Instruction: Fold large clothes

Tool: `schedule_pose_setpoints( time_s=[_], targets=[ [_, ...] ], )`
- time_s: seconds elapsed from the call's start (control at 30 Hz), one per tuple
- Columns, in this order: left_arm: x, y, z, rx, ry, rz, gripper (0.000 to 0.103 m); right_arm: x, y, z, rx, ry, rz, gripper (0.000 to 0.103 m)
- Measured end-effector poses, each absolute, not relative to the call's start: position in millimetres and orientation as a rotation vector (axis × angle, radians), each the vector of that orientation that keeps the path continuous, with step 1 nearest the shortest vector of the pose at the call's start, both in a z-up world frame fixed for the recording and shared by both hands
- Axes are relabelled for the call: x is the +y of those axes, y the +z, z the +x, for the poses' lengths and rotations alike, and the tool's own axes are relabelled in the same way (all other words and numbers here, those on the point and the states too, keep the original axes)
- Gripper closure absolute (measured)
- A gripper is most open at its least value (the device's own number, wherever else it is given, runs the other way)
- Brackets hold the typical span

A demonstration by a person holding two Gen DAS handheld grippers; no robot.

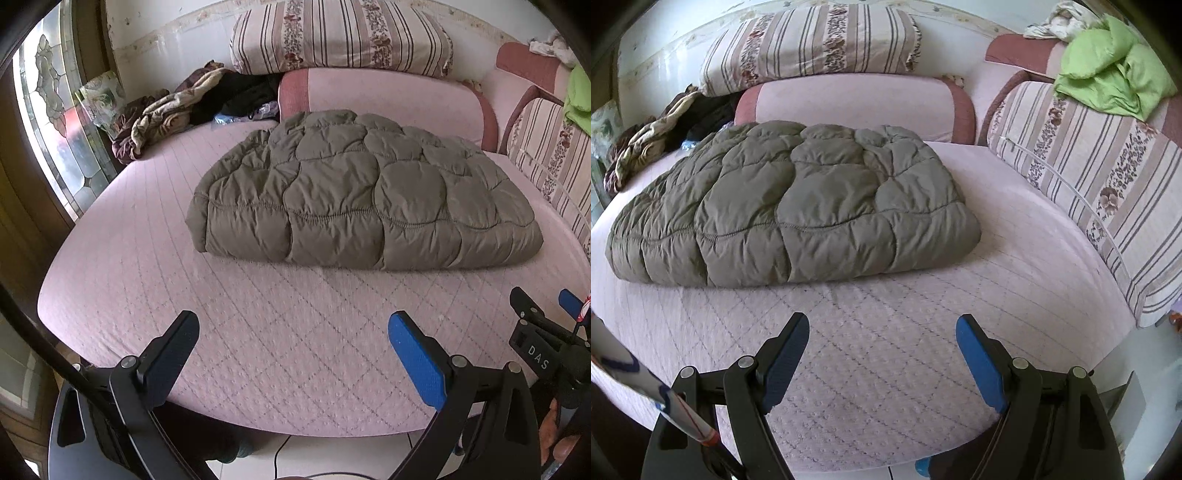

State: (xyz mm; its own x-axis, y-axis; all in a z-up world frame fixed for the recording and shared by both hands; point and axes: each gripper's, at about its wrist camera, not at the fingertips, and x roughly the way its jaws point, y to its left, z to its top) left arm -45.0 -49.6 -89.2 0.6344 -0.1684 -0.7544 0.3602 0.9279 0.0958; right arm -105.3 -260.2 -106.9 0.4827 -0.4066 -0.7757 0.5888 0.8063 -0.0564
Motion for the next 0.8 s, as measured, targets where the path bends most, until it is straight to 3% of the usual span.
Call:
schedule_pose_setpoints(
  time_s=[0.8],
  targets=[
    [-58, -103, -38, 0.903, -0.32, 0.247, 0.001, -248, -118, -97, 0.907, -0.595, 0.192, 0.018]
  ],
)
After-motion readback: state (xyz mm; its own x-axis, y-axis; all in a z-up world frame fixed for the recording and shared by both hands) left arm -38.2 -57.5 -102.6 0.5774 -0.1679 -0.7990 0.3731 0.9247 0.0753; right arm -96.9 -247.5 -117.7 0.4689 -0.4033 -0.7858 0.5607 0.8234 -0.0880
